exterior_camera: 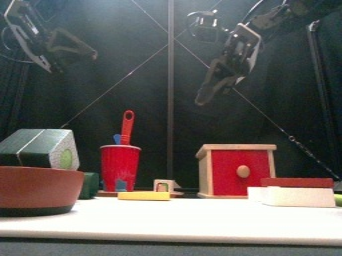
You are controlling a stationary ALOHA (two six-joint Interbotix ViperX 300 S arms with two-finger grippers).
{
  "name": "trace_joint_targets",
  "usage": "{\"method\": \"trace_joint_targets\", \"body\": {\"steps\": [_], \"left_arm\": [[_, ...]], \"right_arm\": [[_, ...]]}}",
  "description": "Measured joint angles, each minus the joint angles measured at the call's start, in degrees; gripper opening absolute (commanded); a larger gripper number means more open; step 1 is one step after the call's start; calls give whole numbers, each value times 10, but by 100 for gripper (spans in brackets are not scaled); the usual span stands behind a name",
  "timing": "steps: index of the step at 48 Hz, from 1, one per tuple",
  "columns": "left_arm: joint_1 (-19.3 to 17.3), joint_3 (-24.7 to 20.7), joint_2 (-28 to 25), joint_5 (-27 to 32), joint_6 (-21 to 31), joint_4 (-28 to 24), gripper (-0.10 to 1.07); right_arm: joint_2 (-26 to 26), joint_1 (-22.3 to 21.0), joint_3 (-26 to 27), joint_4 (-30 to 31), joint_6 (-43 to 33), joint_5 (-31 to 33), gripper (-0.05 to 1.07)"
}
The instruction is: Put the egg onto the rice
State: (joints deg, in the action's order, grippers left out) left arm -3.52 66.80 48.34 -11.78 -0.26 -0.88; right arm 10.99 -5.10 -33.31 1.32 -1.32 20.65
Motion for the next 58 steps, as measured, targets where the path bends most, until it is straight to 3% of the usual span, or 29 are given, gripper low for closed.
{"method": "trace_joint_targets", "body": {"steps": [13,29,35,43,48,58], "left_arm": [[-10,14,19,1,0,1,0],[-30,39,47,1,-2,-3,0],[-36,40,48,2,-2,-15,0],[-40,41,48,6,-2,-30,0],[-40,45,48,13,-2,-32,0],[-44,53,50,16,-1,-33,0]], "right_arm": [[-120,0,76,4,1,12,7],[-224,1,174,13,2,94,12],[-242,1,199,14,3,111,32],[-261,2,223,4,2,142,76],[-274,5,231,-2,-4,153,99],[-288,13,241,-3,-6,155,99]]}}
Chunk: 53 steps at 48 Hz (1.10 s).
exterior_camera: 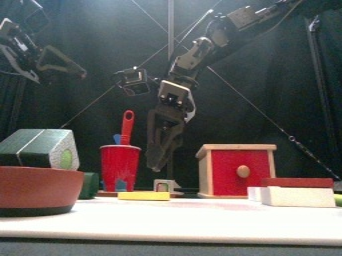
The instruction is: Put the egg onto the rice
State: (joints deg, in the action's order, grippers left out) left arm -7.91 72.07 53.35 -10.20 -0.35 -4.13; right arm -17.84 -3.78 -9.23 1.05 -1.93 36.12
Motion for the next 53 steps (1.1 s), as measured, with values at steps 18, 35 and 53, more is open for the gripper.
{"method": "trace_joint_targets", "body": {"steps": [18,35,53], "left_arm": [[-23,16,29,0,0,1,0],[-33,18,36,0,1,1,0],[-33,23,36,0,2,1,0]], "right_arm": [[-29,7,5,-3,1,-1,81],[-51,6,9,-2,1,-2,80],[-63,6,15,-1,1,0,74]]}}
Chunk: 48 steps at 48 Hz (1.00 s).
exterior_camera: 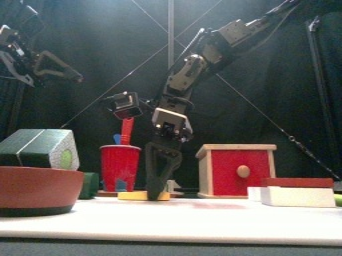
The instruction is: Put the egg onto the rice
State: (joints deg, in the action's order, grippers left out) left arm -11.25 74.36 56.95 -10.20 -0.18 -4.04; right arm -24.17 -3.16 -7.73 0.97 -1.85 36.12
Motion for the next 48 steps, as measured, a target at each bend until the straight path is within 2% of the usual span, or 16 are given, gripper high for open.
{"method": "trace_joint_targets", "body": {"steps": [11,19,26,37,48], "left_arm": [[0,0,0,0,1,5,0],[0,0,0,0,0,9,0],[0,0,1,0,0,16,0],[-2,0,0,0,1,28,0],[-2,-2,0,-1,0,33,0]], "right_arm": [[0,2,1,1,-4,9,56],[6,4,0,4,-4,29,56],[35,4,-4,7,-4,55,56],[136,4,-54,8,-4,105,56],[251,8,-182,6,-7,94,56]]}}
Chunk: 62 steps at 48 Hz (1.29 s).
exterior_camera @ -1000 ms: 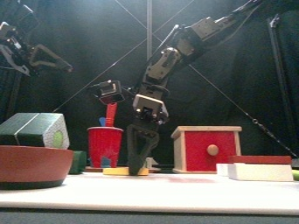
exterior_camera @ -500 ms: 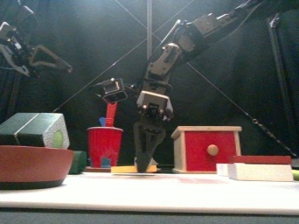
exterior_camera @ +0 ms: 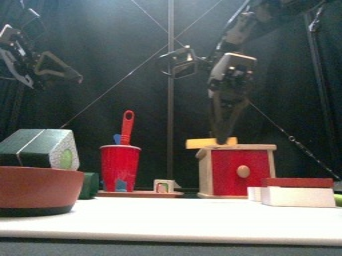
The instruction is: Put the egg onto the rice
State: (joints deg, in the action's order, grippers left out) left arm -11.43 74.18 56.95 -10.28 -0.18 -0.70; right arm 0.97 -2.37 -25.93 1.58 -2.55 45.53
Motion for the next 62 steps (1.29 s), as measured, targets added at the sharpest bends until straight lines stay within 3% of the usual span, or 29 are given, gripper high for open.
{"method": "trace_joint_targets", "body": {"steps": [8,22,41,62], "left_arm": [[-1,0,1,-9,-1,0,0],[-3,0,0,-17,0,0,0],[-4,-2,0,-19,1,1,0],[-8,-2,0,-19,2,2,0]], "right_arm": [[56,5,-91,4,0,-31,56],[106,-1,-189,33,2,-88,56],[113,-23,-233,54,4,-150,56],[113,-28,-241,49,3,-161,56]]}}
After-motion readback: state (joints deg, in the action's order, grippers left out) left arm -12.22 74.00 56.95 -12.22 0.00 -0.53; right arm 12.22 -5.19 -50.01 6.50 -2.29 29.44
